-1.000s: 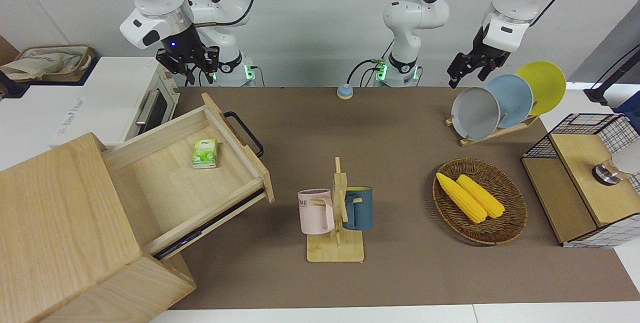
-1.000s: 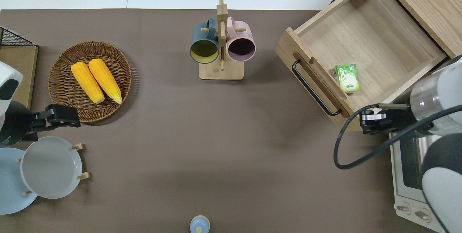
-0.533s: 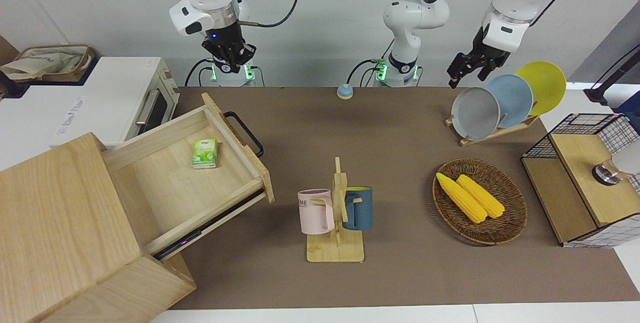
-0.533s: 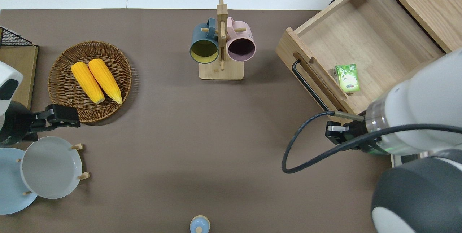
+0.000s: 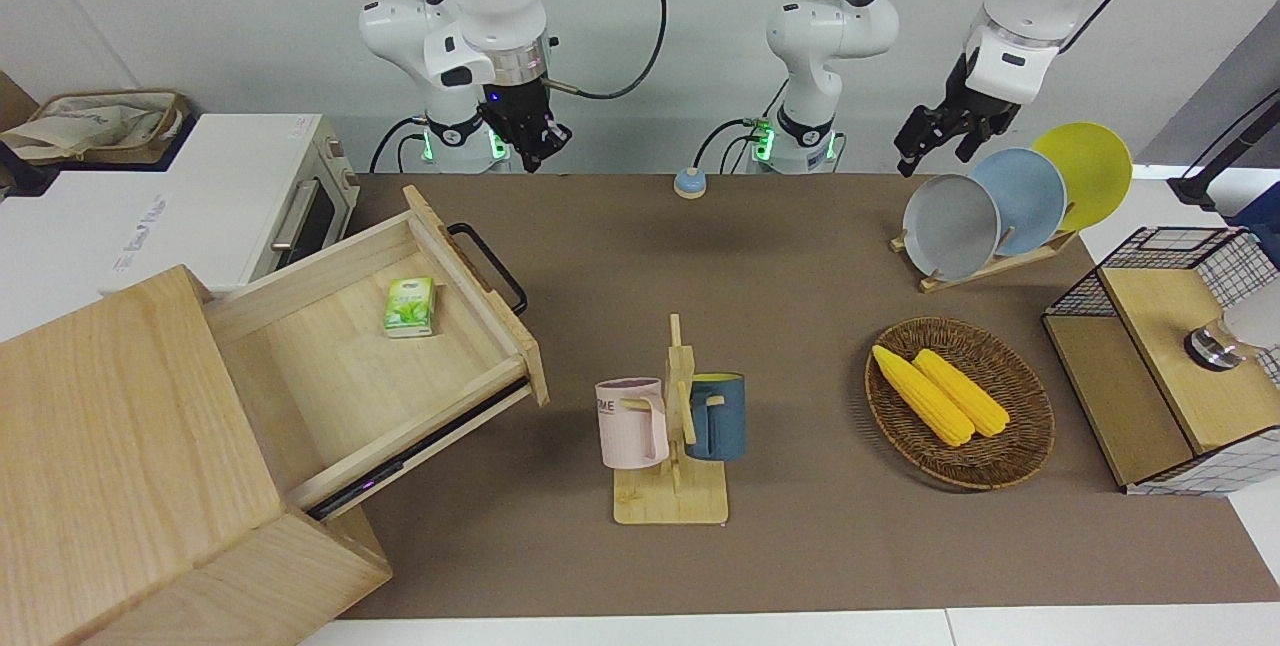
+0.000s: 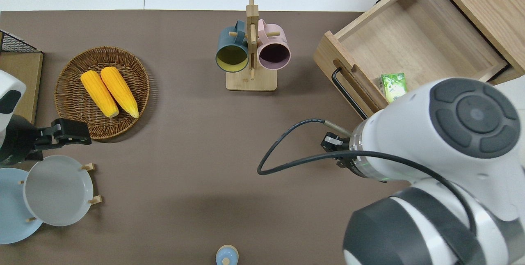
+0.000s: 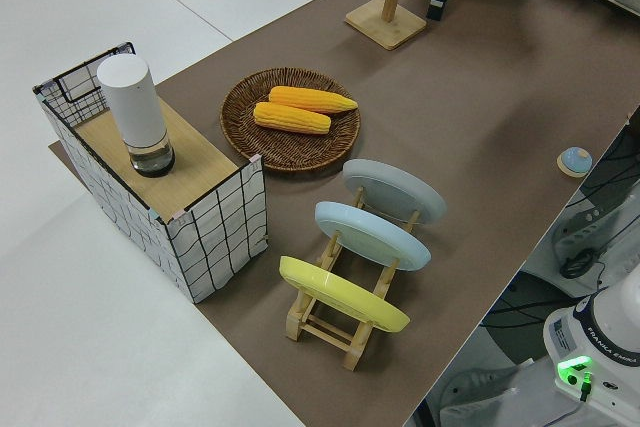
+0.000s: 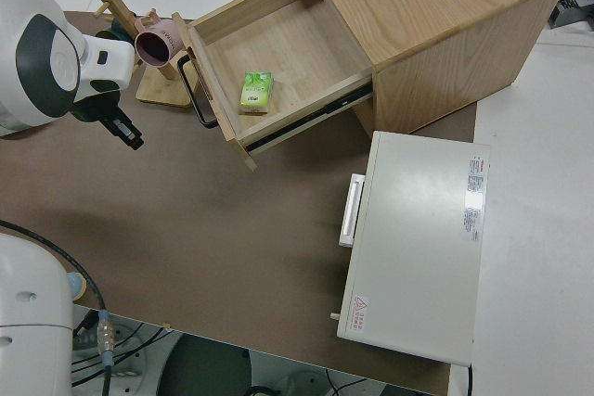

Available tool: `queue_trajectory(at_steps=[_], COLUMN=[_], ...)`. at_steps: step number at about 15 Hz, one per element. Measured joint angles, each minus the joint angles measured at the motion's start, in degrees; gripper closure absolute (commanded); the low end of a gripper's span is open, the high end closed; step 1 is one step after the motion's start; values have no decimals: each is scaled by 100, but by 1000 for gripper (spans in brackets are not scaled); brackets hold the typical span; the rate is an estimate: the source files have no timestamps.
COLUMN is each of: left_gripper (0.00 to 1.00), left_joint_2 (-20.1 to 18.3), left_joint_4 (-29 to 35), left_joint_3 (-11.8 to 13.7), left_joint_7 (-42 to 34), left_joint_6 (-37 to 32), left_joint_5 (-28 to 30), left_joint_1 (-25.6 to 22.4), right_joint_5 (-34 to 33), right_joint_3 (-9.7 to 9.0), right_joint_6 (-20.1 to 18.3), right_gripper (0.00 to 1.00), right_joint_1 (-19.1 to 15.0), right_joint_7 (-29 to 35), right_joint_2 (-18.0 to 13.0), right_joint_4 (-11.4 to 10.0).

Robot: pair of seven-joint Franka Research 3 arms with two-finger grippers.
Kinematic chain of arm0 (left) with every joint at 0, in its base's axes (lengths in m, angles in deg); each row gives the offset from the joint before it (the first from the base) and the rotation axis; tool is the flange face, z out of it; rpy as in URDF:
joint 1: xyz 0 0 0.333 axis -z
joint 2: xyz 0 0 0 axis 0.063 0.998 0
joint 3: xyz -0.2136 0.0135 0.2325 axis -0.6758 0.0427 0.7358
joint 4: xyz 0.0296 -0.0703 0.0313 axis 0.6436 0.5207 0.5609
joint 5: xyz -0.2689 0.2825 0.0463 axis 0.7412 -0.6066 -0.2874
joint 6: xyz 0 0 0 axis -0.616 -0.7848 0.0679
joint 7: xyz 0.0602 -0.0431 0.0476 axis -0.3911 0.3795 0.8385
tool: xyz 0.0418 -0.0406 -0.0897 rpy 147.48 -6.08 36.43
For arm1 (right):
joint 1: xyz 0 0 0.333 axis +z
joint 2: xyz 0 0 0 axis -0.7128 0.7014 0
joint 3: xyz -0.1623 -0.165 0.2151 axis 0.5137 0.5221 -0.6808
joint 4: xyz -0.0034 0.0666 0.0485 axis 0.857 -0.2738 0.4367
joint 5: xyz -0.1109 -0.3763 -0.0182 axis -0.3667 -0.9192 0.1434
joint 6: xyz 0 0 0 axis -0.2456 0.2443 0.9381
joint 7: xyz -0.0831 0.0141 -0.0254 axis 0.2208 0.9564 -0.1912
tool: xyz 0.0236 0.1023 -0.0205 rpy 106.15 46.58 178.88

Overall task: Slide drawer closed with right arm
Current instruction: 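Move the right gripper to the drawer's front edge near its handle, then push the drawer front with the right gripper away from the robot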

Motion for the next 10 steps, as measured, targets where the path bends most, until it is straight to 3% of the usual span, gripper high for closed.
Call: queue_trajectory(at_steps=[2, 5, 8, 10], left_gripper=[7, 7, 7, 7], left_joint_2=[0, 0, 0, 0], left_joint_4=[0, 0, 0, 0], left_joint_3=[0, 0, 0, 0], left_joint_7=[0, 0, 0, 0], left_joint_6=[0, 0, 0, 0], left_joint_5=[0, 0, 0, 0], left_joint_1=[0, 0, 0, 0], right_joint_5=[-3, -6, -6, -6], right_joint_3=[6, 146, 373, 425], right_joint_6=[542, 1130, 1476, 1618], right_gripper=[1000, 1000, 1000, 1000], right_joint_1=[67, 80, 86, 87], right_joint_7=[363, 570, 594, 612], right_joint_2=[15, 41, 113, 214], right_joint_4=[-358, -624, -777, -795])
